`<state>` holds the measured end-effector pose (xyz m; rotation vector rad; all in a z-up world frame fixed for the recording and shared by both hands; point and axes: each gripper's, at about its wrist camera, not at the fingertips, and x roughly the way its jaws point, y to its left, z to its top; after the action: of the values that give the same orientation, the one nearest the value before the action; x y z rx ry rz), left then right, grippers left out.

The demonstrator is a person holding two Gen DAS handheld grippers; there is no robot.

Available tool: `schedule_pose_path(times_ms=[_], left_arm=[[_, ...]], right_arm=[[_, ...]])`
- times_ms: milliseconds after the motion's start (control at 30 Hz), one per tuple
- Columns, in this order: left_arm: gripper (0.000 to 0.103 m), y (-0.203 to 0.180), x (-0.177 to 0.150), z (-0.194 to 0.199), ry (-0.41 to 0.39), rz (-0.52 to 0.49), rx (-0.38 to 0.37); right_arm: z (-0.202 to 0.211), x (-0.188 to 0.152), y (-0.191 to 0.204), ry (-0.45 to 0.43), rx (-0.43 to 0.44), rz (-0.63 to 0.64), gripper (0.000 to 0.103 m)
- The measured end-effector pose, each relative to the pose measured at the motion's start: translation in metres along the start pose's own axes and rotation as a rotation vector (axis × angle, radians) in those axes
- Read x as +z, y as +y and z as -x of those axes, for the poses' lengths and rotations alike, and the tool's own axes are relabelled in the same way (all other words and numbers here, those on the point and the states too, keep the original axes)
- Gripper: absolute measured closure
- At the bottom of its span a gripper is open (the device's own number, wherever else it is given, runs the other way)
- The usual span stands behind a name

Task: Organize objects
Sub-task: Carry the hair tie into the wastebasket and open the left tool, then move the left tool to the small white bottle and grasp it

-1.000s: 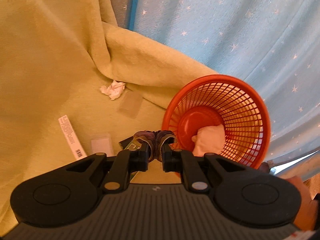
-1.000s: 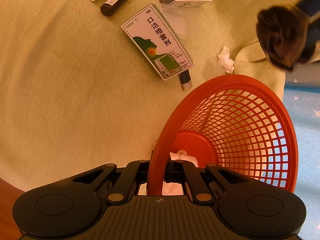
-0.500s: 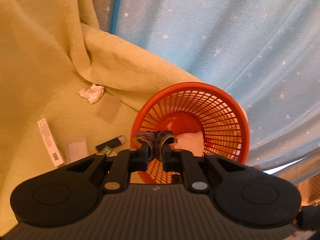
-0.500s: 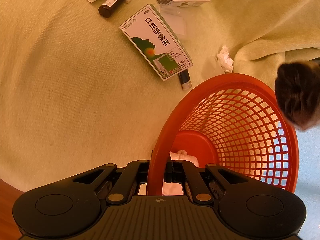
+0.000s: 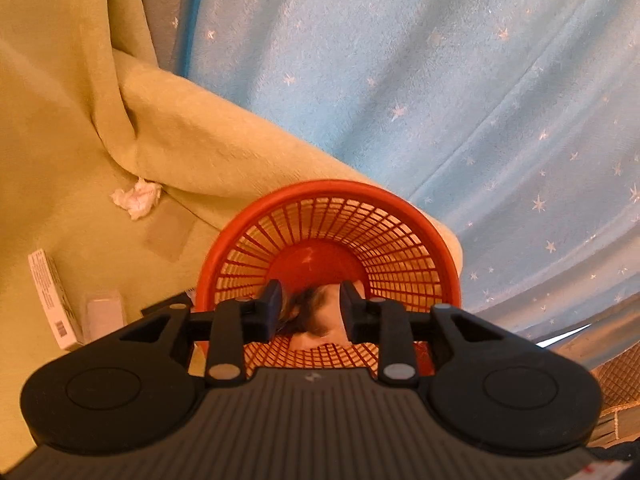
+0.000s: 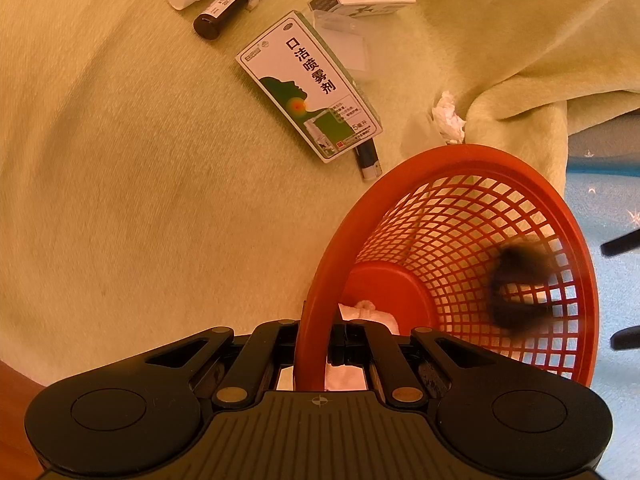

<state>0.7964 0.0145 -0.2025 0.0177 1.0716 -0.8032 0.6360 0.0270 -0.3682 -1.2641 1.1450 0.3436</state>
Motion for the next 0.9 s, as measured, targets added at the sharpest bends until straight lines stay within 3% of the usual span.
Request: schedule_pose_path(times_ms=[300,533,733,900], left_arm=[[0.077,0.041,-0.003,0.019,-0.019,0.038,0.087],[0.075,0.104,-0.028,0.033,-0.003,0.098,0.223],[0.066,0.158,-0.067,0.040,0.019,0.150,0.328],[0.054,0.186,-0.098,0.039,0.035,0.173,0.357]], right_arm=[[-0.001,0.000,-0.003,-0.006,0.000,-0.007,0.102],[-0.002,-0.001,-0.004,-0.007,-0.001,-0.003,0.102],[-0.002,-0.001,-0.005,-0.008,0.001,-0.006,0.102],[-0.002,-0.001,-0.005,-0.008,0.000,-0.001,0.102]])
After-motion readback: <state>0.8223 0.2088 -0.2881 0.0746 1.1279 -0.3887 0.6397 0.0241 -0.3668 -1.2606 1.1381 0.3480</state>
